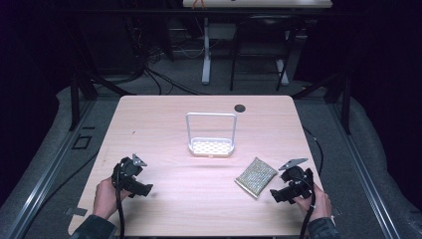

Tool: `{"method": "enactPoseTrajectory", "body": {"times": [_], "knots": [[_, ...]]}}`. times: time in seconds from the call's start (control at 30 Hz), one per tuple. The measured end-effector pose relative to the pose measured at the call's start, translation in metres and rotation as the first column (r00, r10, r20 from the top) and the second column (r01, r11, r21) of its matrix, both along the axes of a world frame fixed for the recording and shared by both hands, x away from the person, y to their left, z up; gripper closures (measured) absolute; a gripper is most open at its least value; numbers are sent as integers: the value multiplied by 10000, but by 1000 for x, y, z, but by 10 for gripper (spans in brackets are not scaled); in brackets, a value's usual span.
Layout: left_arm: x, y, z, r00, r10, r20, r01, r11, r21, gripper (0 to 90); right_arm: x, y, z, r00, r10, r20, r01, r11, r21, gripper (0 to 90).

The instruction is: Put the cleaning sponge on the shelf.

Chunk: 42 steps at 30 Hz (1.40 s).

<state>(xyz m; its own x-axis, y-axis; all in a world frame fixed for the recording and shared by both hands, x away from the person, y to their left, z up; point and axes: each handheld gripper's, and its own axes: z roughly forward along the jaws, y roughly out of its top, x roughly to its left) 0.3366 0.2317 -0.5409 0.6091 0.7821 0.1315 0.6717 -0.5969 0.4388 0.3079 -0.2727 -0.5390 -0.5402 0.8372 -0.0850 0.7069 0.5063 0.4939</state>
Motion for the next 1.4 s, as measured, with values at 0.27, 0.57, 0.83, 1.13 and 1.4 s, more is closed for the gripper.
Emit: {"method": "enactPoseTrajectory", "body": {"times": [0.27, 0.57, 0.83, 1.13, 1.4], "knots": [[1, -1, -1, 10000, -27, -50, 27, 10000, 58, 96, 1, 1, 0, 9998, 126, -139, -128, 9998, -133, 0], [0, 0, -1, 10000, 76, -57, -76, 10000, -4, 96, 4, 7, 2, 9992, 389, -19, -389, 9991, -155, 0], [0, -1, -1, 10000, -34, -63, 34, 10000, -25, 95, 7, 14, 7, 9986, 389, 353, -385, 9992, -99, 0], [-1, -1, -1, 9999, -105, -77, 104, 9999, -129, 85, 12, 26, 6, 9957, 814, 444, -804, 9965, -250, 0], [1, -1, -1, 9999, -110, -92, 108, 9998, -187, 78, 24, 40, 3, 9906, 1347, 245, -1347, 9909, -10, 0]]}}
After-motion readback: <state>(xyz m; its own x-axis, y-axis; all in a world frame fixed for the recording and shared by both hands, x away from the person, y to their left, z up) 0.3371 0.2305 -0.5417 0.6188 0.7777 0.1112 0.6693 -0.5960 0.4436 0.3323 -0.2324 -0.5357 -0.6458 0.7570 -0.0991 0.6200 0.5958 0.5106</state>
